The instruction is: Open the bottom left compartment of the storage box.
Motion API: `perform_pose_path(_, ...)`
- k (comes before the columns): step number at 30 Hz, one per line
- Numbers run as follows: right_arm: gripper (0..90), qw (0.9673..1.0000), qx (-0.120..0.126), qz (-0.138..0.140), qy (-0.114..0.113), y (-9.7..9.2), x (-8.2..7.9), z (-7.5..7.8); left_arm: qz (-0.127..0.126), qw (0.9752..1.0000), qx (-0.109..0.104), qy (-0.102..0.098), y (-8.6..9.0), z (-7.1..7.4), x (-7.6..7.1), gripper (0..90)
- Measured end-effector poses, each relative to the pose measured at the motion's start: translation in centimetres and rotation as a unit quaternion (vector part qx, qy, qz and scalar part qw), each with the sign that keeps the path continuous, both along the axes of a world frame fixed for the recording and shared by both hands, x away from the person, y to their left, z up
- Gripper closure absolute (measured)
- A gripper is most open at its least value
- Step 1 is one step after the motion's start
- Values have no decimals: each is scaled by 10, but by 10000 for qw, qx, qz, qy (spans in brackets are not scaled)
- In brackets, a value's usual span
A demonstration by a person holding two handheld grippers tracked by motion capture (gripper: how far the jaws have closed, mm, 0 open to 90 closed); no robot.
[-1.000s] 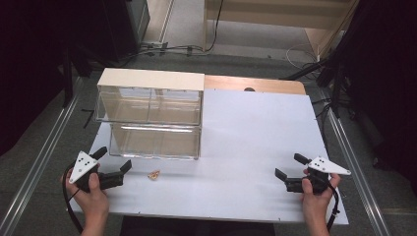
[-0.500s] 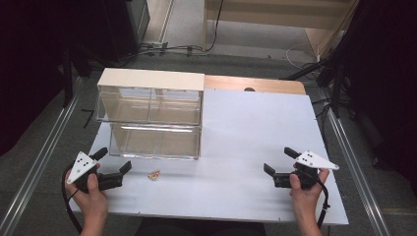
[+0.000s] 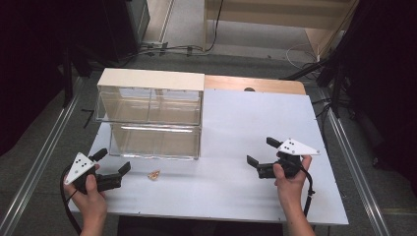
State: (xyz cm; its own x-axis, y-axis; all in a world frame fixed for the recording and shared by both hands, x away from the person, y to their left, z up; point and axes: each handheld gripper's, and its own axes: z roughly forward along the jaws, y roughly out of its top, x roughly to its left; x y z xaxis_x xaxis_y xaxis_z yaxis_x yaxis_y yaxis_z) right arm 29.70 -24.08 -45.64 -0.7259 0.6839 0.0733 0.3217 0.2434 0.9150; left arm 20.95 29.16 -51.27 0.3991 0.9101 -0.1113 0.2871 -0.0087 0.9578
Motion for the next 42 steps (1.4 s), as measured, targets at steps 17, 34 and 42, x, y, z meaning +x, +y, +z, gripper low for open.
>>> perform_pose_path(17, 5, 9987, 88, 493, 108, 45, 7, 21, 6, 9997, 82, 239, -2, -1, 7, 12)
perform_pose_path(34, 189, 9950, -52, 890, 440, 87, -2, 16, -634, 9936, -491, 800, 26, 6, 10, 58)
perform_pose_path(42, 423, 9938, -59, 982, 518, 96, -2, 11, -83, 9943, -410, 985, 38, 12, 5, 231)
